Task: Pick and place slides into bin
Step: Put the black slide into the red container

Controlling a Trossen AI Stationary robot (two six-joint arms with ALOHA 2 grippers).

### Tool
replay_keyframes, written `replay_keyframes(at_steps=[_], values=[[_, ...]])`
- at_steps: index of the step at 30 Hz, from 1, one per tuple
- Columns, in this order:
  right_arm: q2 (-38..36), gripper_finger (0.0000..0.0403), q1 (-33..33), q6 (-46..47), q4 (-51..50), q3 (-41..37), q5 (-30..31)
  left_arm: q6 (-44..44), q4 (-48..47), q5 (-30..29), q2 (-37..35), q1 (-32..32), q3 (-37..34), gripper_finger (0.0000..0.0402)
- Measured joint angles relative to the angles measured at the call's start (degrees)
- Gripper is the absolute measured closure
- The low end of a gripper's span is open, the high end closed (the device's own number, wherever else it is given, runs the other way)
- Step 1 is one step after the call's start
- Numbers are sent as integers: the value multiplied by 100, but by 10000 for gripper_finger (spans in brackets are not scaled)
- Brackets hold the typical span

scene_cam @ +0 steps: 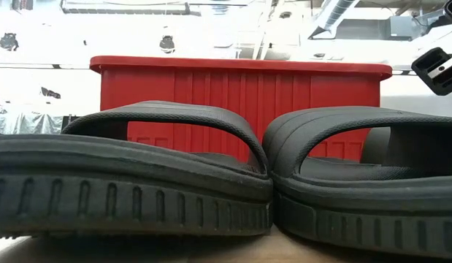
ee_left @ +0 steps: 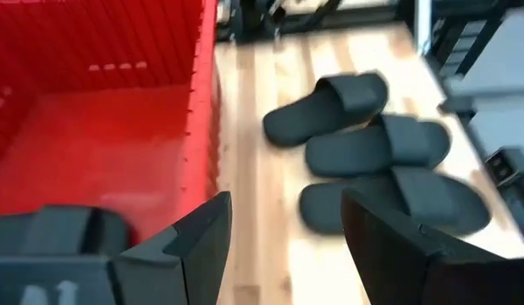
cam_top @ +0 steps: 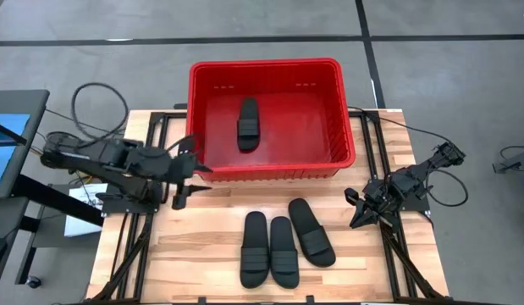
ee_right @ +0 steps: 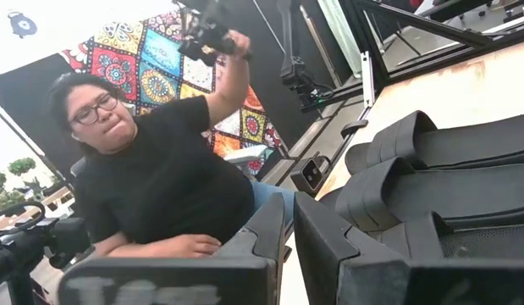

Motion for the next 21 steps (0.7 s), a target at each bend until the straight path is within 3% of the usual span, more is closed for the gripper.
replay_keyframes(at_steps=[6,13,21], values=[[0,381,-1,0,0,0,1,-392,1944,2,-927,-499,-1694,189],[0,381,0,1,0,0,0,-270,3285,-135,-965,-1126,-2699,189],[0,381,-1,0,0,0,-1,266,3973,-1413,-859,-1611,-3167,189]])
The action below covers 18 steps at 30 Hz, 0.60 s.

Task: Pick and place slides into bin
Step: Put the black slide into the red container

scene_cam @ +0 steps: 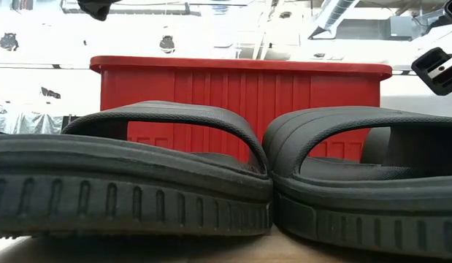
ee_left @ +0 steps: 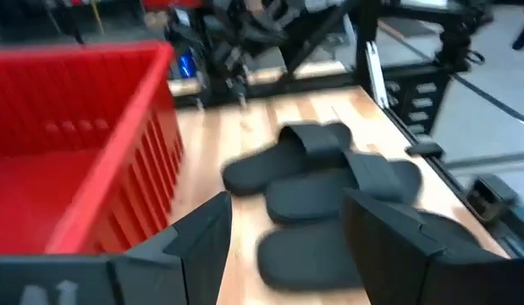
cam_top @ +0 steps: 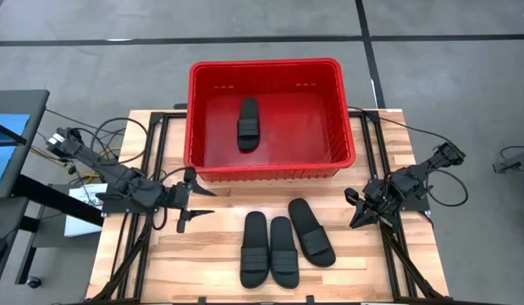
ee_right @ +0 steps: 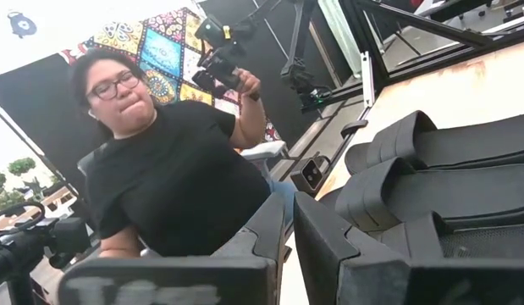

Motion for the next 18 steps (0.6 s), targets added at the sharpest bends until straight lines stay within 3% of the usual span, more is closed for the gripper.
replay_keyframes(at_steps=[8,18], values=[[0,381,2,-13,0,0,0,390,85,-40,-4,-17,-54,189],[0,381,0,-1559,0,0,2,133,79,-40,-4,-15,-54,189]])
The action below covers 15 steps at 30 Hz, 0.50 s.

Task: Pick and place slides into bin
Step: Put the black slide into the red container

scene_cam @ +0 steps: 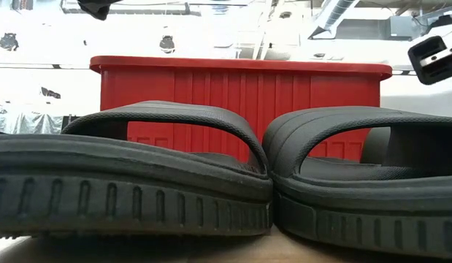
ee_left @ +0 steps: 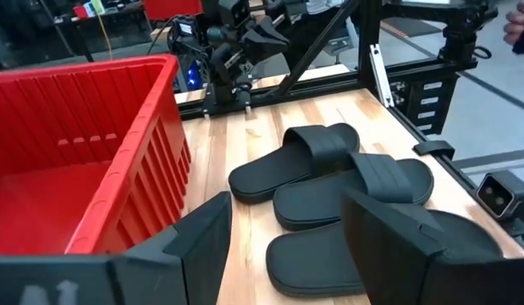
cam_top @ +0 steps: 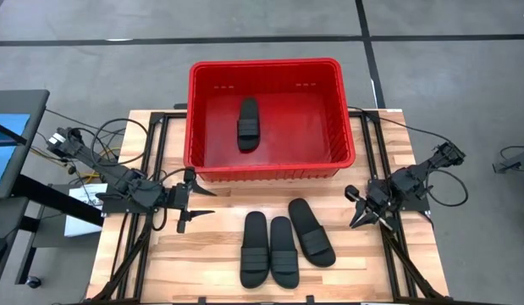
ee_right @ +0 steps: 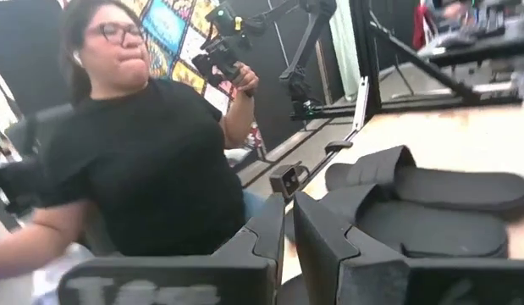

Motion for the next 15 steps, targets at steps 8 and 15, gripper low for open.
replay_keyframes(at_steps=[8,15], values=[[2,381,0,-1723,475,-9,140,-146,-7,-26,0,0,0,189],[-2,381,98,-1706,1393,-2,129,-84,-42,-712,2,2,2,189]])
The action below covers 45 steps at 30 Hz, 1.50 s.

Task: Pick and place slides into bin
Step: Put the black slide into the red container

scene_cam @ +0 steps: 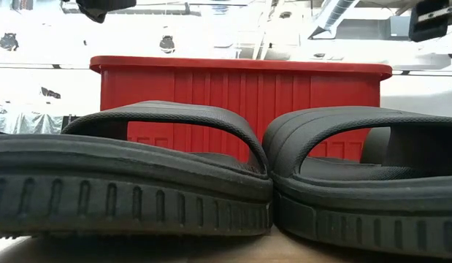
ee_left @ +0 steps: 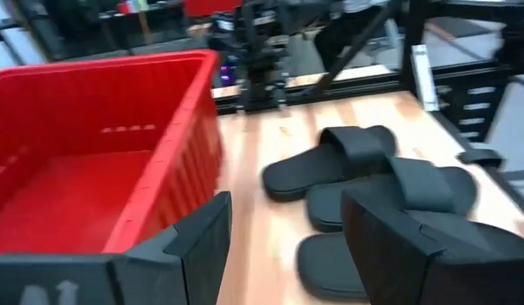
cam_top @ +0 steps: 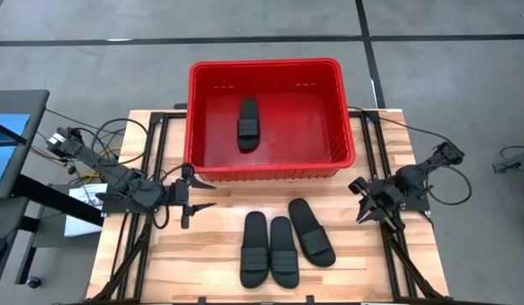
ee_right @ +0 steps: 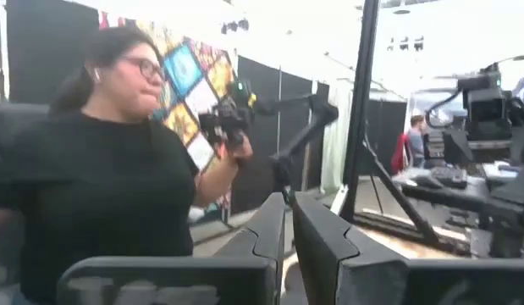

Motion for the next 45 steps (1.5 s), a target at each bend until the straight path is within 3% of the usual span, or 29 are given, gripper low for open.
replay_keyframes(at_steps=[13,20,29,36,45], values=[[2,381,3,-182,428,0,-2,-284,0,-36,0,0,0,189],[2,381,91,457,419,0,151,-309,0,-38,0,0,2,189],[2,381,100,378,804,0,299,-301,-11,-39,0,0,2,189],[2,381,90,1192,656,0,436,-301,-13,-38,0,0,2,189],[2,381,90,283,627,0,464,-314,-11,-40,0,0,3,189]])
